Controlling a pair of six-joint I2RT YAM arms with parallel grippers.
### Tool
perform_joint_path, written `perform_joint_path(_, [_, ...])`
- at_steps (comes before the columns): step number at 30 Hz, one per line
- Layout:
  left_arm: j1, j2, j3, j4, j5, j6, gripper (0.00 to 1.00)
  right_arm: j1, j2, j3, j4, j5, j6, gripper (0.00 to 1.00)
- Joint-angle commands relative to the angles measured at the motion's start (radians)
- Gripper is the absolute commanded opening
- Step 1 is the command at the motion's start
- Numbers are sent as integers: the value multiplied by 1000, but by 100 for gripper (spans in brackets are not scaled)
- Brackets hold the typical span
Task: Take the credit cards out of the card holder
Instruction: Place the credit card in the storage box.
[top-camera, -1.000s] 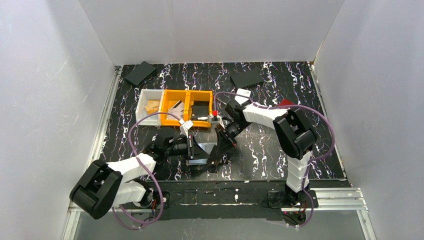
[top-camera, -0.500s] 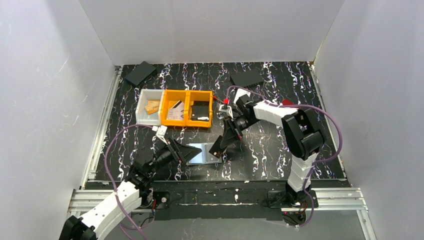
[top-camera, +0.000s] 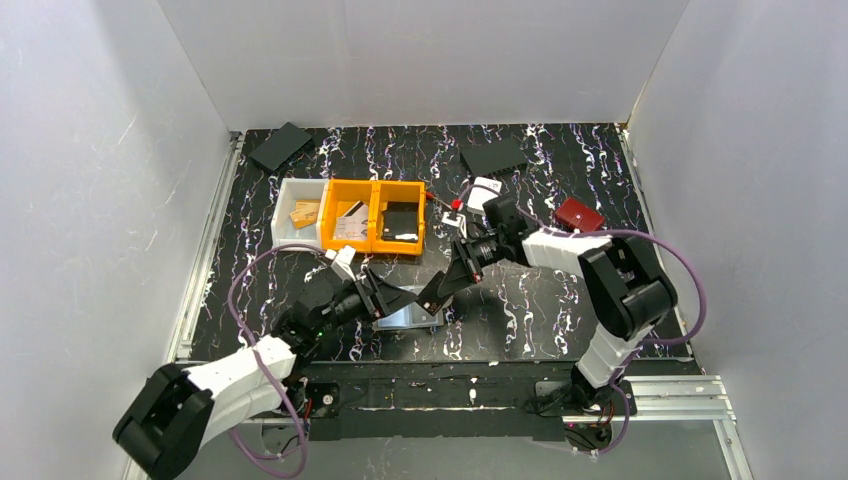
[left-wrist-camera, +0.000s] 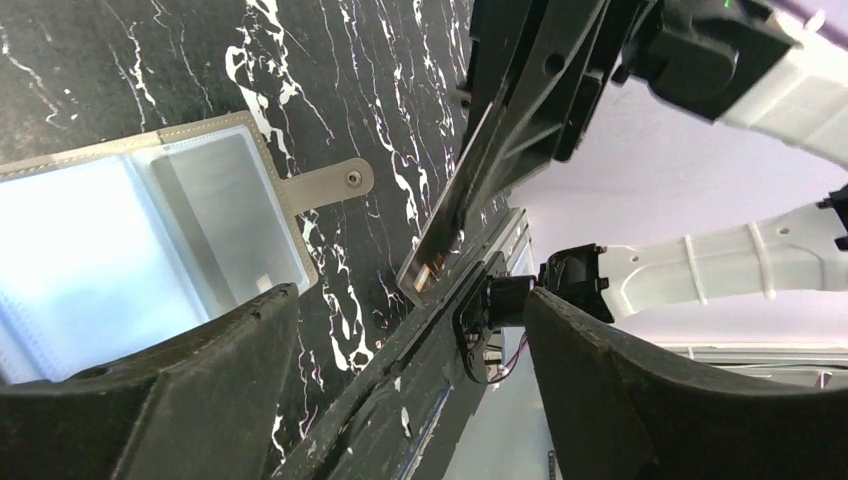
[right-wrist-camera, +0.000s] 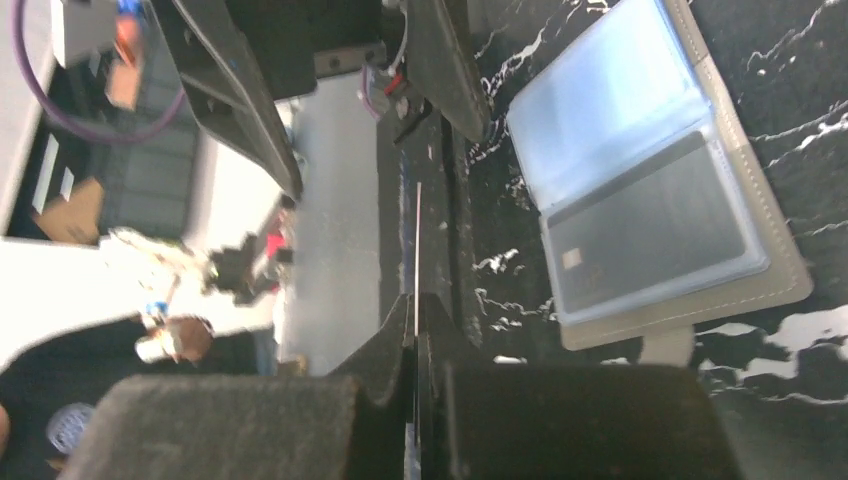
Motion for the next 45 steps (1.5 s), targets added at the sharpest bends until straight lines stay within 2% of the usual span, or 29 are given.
perform_joint_path(1, [-20,123,56,184,-25,-22,77,-3,-103,-89,603,61,537,1])
perform_joint_path(3, [-25,178,63,251,-15,-40,73,-3,-100,-56,474,71,428,1])
perform_joint_path(4, [-26,199,64,283,-15,-53,71,-2,-96,-67,505,63,455,1])
perform_joint_path(7, [-35,249,65,354,-24,-76,66,-2,-87,-139,779,58,671,1])
perform_joint_path(10, [-41,293,74,415,-24,-94,55,-2,-83,-152,790,81,703,1])
perform_joint_path(16, [-42,353,75,515,-32,-119,44,-2,-78,-161,780,90,713,1])
perform_joint_path(20, [-41,357,78,522,-31,-108,26,-2,-77,-164,782,89,710,1])
perform_joint_path(24, [-41,357,75,535,-18,-91,0,-1,-68,-163,783,78,703,1])
perform_joint_path(26, [-41,349,67,544,-16,-80,0,0,-66,-160,781,68,690,1])
perform_joint_path(28, [-40,334,59,535,3,-51,0,-2,-66,-147,742,52,646,16])
perform_joint_path(29, [-39,324,61,496,28,-20,0,-2,-66,-127,696,22,597,31])
perform_joint_path(31, [-32,293,83,385,112,43,0,-9,-70,-58,475,-23,407,49])
perform_joint_path(32, [-29,274,102,319,152,81,0,-16,-74,-7,289,-25,227,57])
perform_joint_path(33, [-27,249,119,244,198,125,0,-18,-76,77,40,-5,-67,65])
perform_joint_path(35, [-21,192,162,60,273,229,0,-17,-65,223,-443,71,-514,80])
perform_joint_path(36, [-20,159,190,-56,302,291,0,-17,-54,271,-597,89,-644,83])
perform_joint_path(38, [-20,105,240,-235,344,408,0,-17,-40,314,-769,90,-796,84])
perform_joint_path(40, [-19,79,291,-367,389,518,0,-6,-33,315,-841,64,-909,84])
perform_joint_path(42, [-20,117,395,-566,449,638,0,30,-6,351,-998,81,-1122,79])
perform_joint_path(43, [-19,166,461,-665,459,700,0,49,24,386,-1131,65,-1287,76])
perform_joint_path(44, [-20,208,498,-694,471,728,0,52,51,412,-1257,37,-1417,71])
perform_joint_path(45, [-20,228,513,-696,480,734,0,55,65,420,-1298,27,-1441,63])
